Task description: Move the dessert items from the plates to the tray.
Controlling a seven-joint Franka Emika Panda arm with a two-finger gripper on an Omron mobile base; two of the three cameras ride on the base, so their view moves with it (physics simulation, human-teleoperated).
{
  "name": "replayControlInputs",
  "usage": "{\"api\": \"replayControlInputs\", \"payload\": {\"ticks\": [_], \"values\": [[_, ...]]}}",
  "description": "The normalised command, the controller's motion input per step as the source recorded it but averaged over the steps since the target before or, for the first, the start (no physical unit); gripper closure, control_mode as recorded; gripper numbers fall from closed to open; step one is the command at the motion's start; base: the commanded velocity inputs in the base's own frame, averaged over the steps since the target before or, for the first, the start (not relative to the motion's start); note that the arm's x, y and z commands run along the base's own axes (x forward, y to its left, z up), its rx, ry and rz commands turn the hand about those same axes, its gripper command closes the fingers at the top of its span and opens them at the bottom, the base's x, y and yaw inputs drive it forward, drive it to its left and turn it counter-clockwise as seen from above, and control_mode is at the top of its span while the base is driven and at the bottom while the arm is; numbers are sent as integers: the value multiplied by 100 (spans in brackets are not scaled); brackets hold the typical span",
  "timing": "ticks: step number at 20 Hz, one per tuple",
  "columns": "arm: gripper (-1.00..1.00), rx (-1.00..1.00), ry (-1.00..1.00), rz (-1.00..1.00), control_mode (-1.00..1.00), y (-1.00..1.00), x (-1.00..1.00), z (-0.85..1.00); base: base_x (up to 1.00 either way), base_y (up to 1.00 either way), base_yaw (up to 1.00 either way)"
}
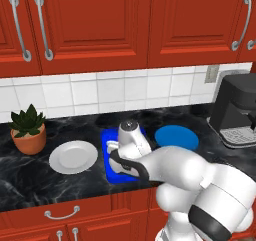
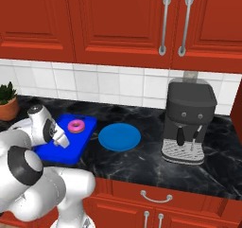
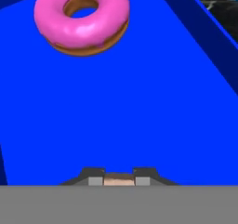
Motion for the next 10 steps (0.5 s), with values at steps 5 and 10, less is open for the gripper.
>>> {"api": "replayControlInputs", "payload": {"ticks": [5, 10], "values": [[100, 0, 0, 0, -100, 0, 18, -19, 0, 0, 0], [100, 0, 0, 0, -100, 0, 20, -17, 0, 0, 0]]}}
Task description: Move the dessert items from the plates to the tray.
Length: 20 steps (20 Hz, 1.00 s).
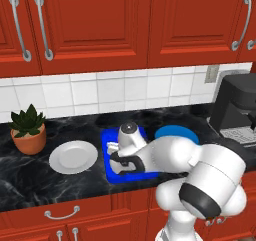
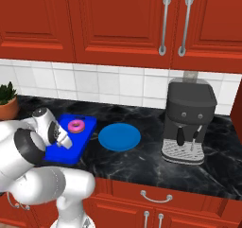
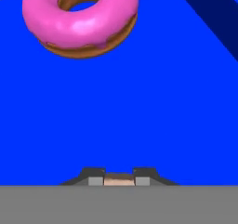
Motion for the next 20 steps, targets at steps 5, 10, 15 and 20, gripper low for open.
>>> {"api": "replayControlInputs", "payload": {"ticks": [5, 10, 15, 20], "values": [[100, 0, 0, 0, -100, 5, 20, -19, 0, 0, 0], [100, 0, 0, -1, -100, 19, 25, -23, 0, 0, 0], [-100, 0, 0, -2, -100, -11, 6, -5, 0, 0, 0], [-100, 0, 0, -3, -100, -40, 0, 0, 0, 0, 0]]}}
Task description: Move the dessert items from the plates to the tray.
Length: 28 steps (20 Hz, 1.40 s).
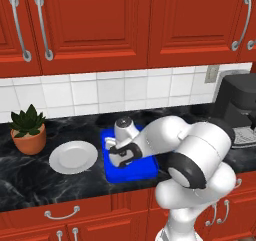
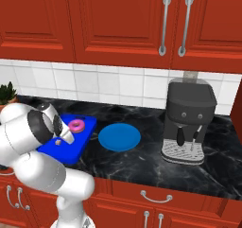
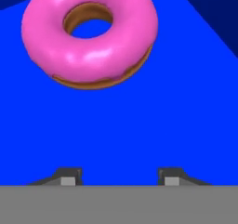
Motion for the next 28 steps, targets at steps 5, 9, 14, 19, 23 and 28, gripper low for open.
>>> {"api": "replayControlInputs", "payload": {"ticks": [5, 9, 14, 19, 23, 28], "values": [[-100, 0, 0, -1, -100, -13, -16, 29, 0, 0, 0], [-100, -1, -4, 0, -100, 15, -37, 72, 0, 0, 0], [-100, 0, -13, 0, -100, 14, -51, 87, 0, 0, 0], [-100, 0, -21, 0, -100, 18, -67, 89, 0, 0, 0], [-100, 0, -30, 0, -100, 30, -84, 67, 0, 0, 0], [-100, -4, -32, 0, -100, 48, -88, 52, 0, 0, 0]]}}
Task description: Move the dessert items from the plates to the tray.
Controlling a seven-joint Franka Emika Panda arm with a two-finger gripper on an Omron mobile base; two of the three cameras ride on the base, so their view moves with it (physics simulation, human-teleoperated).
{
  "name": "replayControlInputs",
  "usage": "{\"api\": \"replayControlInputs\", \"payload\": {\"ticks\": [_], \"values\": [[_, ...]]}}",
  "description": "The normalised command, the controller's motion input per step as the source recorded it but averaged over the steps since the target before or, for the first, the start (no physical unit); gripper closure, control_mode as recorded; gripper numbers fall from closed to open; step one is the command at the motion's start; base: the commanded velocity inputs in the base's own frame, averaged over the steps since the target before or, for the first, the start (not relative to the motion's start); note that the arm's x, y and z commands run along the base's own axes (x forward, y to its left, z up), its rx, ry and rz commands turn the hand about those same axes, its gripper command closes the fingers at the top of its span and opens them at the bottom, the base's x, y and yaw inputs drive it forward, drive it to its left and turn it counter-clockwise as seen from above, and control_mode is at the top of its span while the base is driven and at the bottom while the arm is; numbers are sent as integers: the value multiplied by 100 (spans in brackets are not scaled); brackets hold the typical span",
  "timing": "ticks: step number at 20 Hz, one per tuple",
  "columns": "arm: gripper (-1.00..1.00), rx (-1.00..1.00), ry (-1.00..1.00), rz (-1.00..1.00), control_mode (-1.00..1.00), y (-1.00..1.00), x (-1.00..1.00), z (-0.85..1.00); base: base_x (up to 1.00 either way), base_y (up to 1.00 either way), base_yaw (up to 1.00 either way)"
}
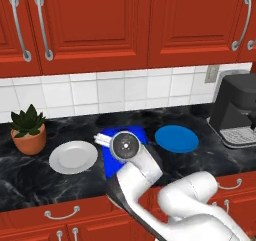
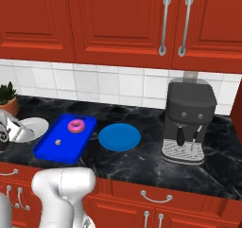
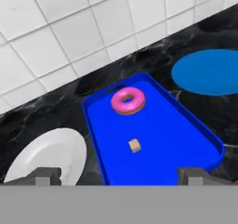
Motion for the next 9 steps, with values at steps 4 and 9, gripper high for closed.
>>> {"api": "replayControlInputs", "payload": {"ticks": [4, 9], "values": [[-100, -7, -31, 0, -100, 64, -79, 43, 0, 0, 0], [-100, -6, -33, 0, -100, 82, -68, 34, 0, 0, 0]]}}
